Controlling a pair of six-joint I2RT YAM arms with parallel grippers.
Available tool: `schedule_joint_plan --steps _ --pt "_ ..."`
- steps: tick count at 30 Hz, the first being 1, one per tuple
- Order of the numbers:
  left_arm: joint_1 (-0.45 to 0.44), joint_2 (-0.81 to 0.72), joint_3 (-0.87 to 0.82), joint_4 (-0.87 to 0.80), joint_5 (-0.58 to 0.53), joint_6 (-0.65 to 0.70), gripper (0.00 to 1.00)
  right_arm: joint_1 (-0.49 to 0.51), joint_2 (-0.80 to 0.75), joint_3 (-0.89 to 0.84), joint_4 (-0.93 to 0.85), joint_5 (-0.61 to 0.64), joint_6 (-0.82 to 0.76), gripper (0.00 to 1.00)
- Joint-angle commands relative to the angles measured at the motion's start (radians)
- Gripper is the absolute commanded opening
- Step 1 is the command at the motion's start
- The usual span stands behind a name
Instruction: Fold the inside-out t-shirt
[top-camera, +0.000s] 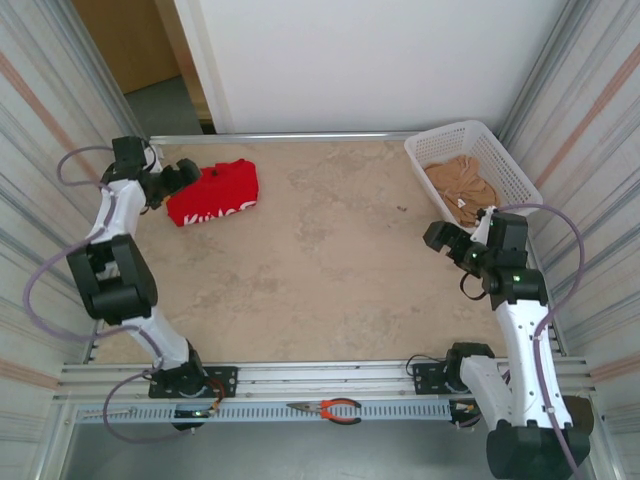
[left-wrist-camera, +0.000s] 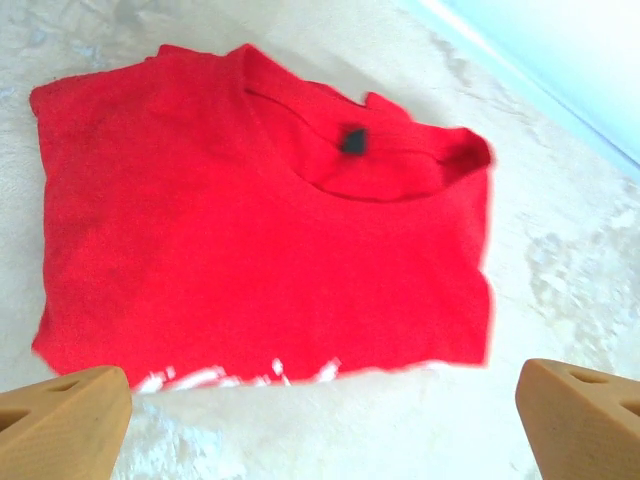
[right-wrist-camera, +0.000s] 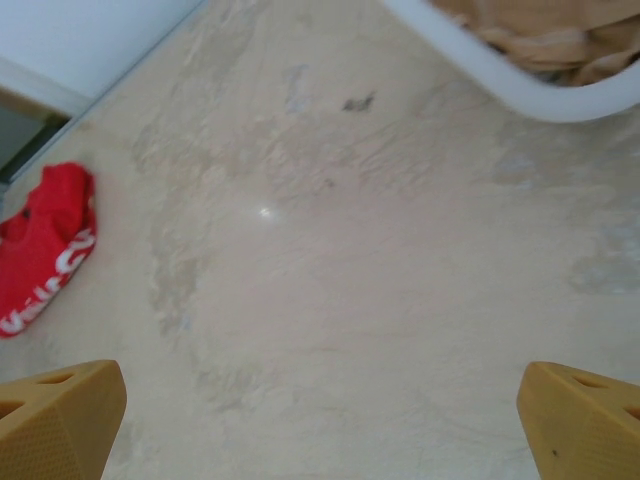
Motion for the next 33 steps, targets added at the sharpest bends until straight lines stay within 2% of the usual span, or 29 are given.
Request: schedule_joint_plan --steps 1,4,9,12,15,18,21,24,28,31,33 --pt "-0.049 -0.179 -0.097 0.021 -0.03 0.018 0.99 -0.028 0.007 0.026 -0.017 0.118 -0.03 0.99" --pt "-0.117 -0.326 -0.228 0.074 -0.104 0.033 0.99 -0.038 0.006 0.0 0.051 0.258 -0.028 0.99" --pt "-0.252 -0.581 -0.537 0.316 -0.287 0.083 0.99 -0.042 -0.062 -0.173 0.352 0.456 -0.065 0.99" --pt "-0.303 -0.691 -0.716 0.488 -0.416 0.138 0.99 -0.043 -0.058 -0.238 0.453 0.49 -0.144 0.99" --pt "-0.309 -0.728 -0.847 0.617 -0.507 0.178 0.99 -0.043 -0.034 -0.312 0.553 0.482 -0.221 0.99" --pt "-0.31 -0.687 -0.913 0.692 -0.571 0.207 0.99 -0.043 -0.017 -0.393 0.674 0.472 -0.238 0.99" --pt "-0.31 -0.579 -0.985 0.893 -0.617 0.237 0.99 -0.031 0.037 -0.464 0.83 0.464 -0.25 0.99" --pt "-0.309 -0.474 -1.065 1.134 -0.617 0.264 0.99 -0.013 0.124 -0.508 0.985 0.436 -0.289 0.99" --pt "-0.311 -0.36 -1.034 1.204 -0.567 0.325 0.99 -0.004 0.259 -0.549 1.177 0.417 -0.311 0.99" --pt "-0.286 -0.295 -1.03 1.276 -0.472 0.358 0.99 -0.002 0.39 -0.554 1.324 0.381 -0.304 0.99" --pt "-0.273 -0.254 -1.038 1.319 -0.418 0.36 0.99 0.005 0.459 -0.52 1.359 0.358 -0.319 0.99"
